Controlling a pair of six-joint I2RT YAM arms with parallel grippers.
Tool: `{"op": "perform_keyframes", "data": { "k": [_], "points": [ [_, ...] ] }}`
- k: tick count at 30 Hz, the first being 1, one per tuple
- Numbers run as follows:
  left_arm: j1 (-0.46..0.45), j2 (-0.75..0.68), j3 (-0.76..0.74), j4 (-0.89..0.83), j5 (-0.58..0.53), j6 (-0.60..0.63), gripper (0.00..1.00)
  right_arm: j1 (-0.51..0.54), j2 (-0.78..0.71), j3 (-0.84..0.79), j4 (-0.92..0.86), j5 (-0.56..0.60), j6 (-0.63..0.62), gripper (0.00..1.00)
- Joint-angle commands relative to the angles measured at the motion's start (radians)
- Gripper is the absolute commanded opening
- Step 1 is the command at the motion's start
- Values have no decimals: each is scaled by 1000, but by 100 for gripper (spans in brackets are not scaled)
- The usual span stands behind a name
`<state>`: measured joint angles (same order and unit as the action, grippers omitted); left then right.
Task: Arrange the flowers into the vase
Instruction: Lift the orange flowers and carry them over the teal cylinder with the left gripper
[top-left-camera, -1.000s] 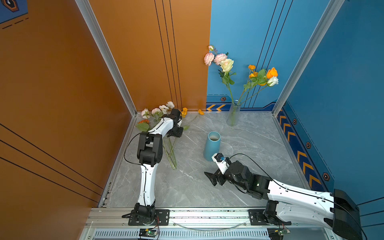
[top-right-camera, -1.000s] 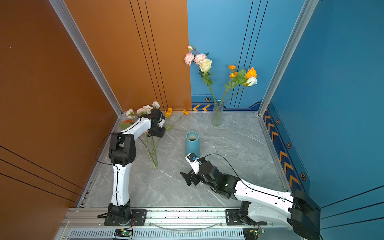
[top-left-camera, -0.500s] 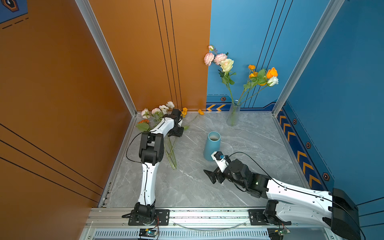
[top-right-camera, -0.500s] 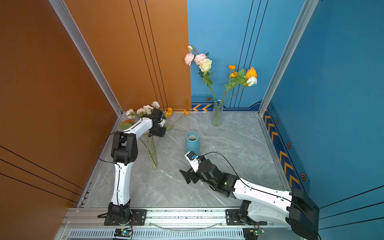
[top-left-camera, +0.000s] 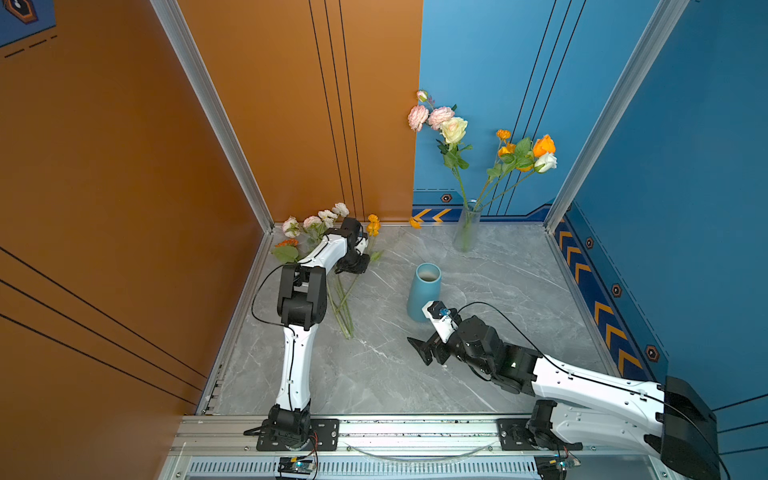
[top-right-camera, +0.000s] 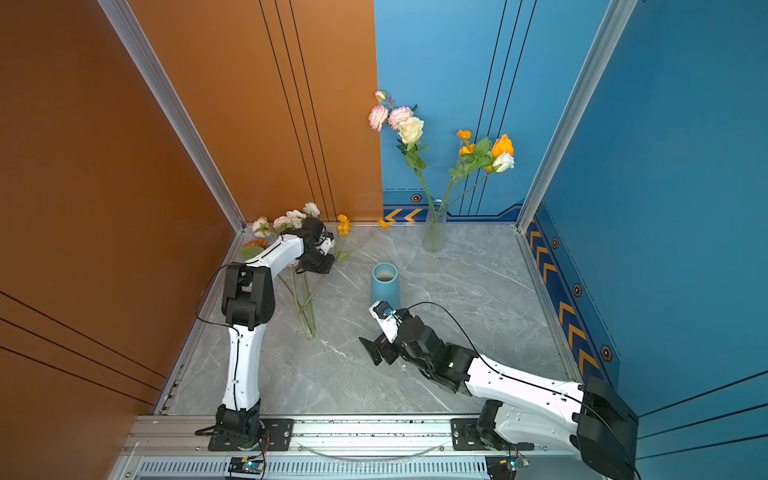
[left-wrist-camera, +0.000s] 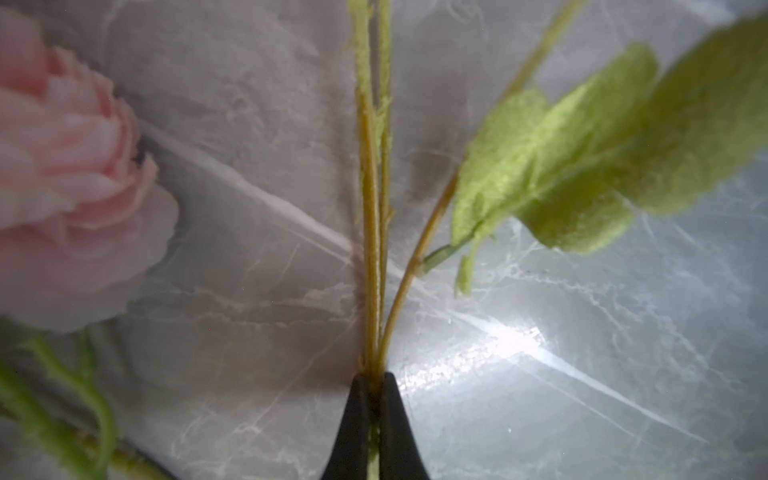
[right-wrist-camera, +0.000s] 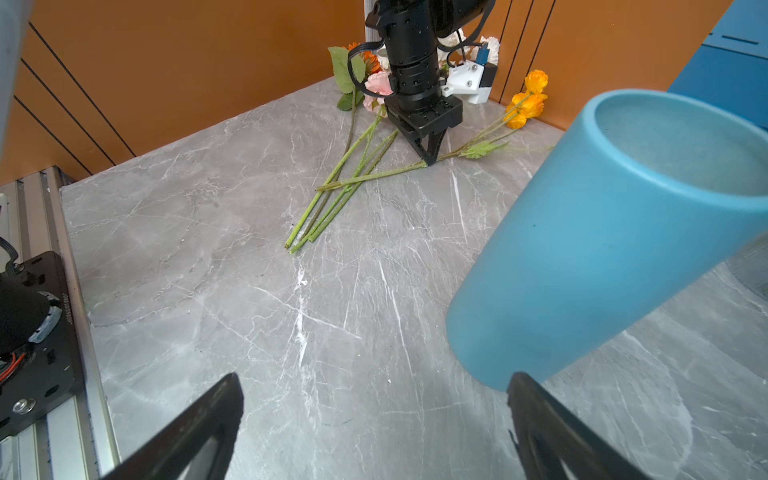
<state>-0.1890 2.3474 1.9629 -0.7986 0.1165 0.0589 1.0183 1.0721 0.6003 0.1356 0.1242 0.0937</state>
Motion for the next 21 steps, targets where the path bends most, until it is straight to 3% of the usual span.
{"op": "perform_keyframes", "data": {
  "k": [1, 10, 16, 21],
  "points": [
    [-6, -77, -8, -40, 25, -2, 0, -9, -16, 18, 5, -14, -13, 100],
    [-17, -322, -127, -34, -51, -125, 0, -25, -89, -4, -39, 10, -30, 100],
    [-70, -601, -272, 29, -67, -190, 0, -157, -144, 10, -122, -61, -64, 100],
    [-152, -859, -428, 207, -58, -235, 0, -290, -193, 23, -151, -166, -72, 100]
  ]
}}
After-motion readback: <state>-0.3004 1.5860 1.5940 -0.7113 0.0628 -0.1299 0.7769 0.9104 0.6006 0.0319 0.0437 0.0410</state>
